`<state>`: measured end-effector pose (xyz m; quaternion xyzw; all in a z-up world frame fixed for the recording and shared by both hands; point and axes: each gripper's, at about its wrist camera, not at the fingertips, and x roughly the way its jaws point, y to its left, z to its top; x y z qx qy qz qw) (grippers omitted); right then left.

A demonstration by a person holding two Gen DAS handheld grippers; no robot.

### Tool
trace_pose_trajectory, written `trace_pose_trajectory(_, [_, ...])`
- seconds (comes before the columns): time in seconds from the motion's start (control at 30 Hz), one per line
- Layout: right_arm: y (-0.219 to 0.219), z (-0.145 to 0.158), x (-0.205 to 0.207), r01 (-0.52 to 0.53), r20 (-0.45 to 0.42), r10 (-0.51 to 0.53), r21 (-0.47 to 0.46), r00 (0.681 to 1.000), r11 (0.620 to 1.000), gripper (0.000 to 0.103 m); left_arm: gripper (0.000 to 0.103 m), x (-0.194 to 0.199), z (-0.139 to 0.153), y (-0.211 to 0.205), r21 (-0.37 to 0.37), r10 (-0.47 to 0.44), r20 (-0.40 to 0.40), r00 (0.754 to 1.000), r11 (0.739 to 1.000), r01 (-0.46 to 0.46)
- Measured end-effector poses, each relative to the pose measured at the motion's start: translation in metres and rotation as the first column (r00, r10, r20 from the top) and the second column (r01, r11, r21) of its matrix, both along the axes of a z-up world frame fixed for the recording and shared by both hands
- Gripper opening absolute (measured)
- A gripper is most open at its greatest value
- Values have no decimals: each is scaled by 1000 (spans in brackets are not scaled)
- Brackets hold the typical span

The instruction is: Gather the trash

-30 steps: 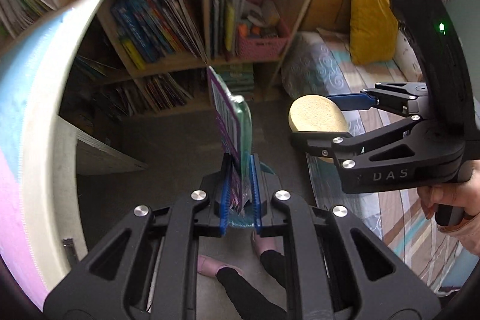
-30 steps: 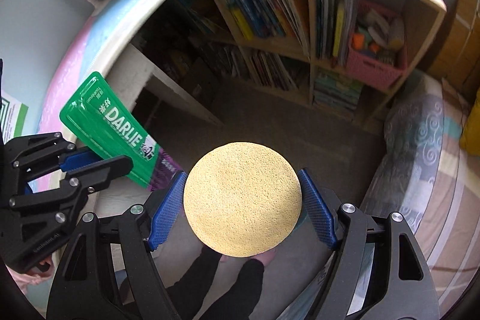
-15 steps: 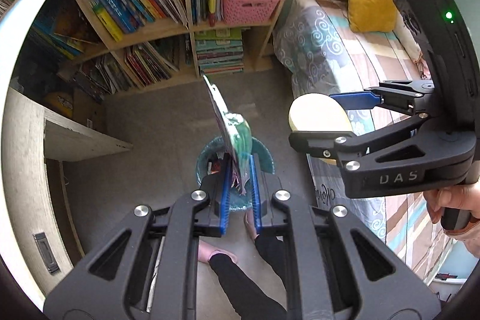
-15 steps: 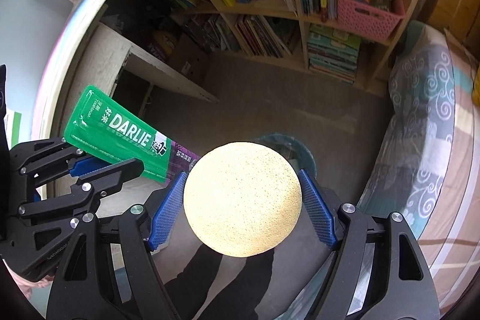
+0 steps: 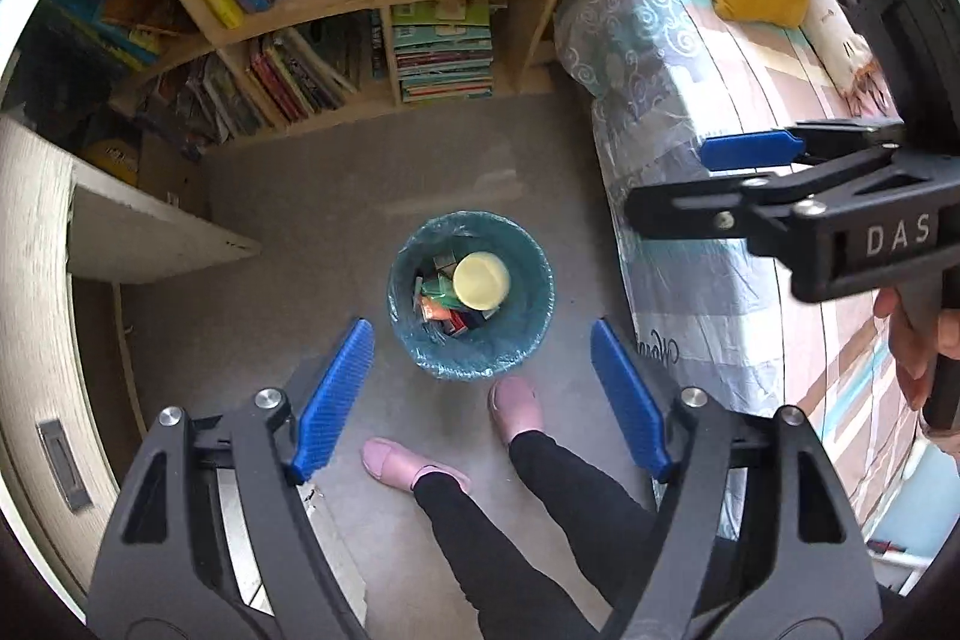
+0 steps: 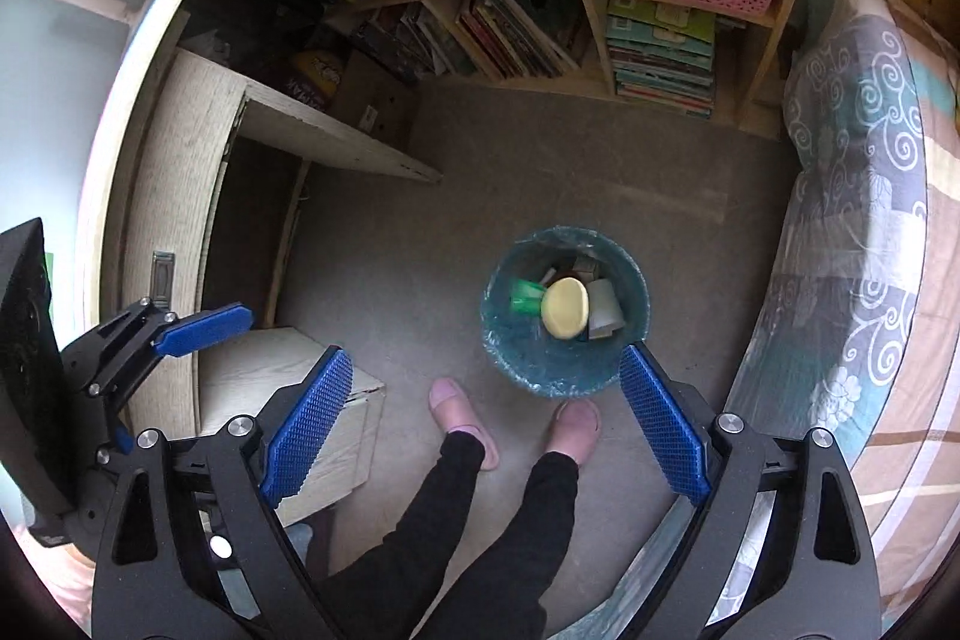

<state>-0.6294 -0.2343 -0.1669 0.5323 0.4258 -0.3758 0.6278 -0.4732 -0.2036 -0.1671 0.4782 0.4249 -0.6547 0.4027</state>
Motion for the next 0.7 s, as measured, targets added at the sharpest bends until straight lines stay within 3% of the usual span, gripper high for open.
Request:
trace_pose_trajectory(0.5, [-9, 31, -5, -2, -28, 1, -38, 1000, 999, 90, 73, 17, 43, -4, -90, 68, 16, 998, 994, -67])
trace_pose_trajectory(0.7, [-18, 55, 11, -41, -17, 39, -72, 999, 997, 90, 80, 37, 75, -4, -143, 127, 13, 992, 982, -124])
